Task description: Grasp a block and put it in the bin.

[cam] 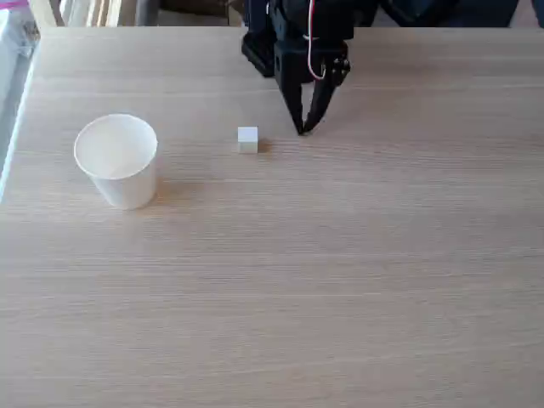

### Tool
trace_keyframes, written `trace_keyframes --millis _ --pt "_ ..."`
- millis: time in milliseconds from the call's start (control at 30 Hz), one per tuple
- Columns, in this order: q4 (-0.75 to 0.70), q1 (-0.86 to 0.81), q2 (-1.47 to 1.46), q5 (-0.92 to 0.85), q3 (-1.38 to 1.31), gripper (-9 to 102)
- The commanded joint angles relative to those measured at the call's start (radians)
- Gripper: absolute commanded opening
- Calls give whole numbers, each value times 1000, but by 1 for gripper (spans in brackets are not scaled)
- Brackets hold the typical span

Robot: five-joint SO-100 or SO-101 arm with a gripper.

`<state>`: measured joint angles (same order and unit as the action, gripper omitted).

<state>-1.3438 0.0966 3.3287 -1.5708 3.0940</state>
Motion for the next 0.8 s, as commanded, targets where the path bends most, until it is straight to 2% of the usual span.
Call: trace_keyframes --millis 0,133,200,367,500,767 --pt "17 -25 -25 15 -31 9" --pt "64 -3 -103 54 -100 12" --pt "86 0 -149 51 -137 18" --pt "160 -9 -238 46 -209 24" --pt "209 -43 -298 -5 -242 26" --pt "396 -175 -440 -61 -261 27"
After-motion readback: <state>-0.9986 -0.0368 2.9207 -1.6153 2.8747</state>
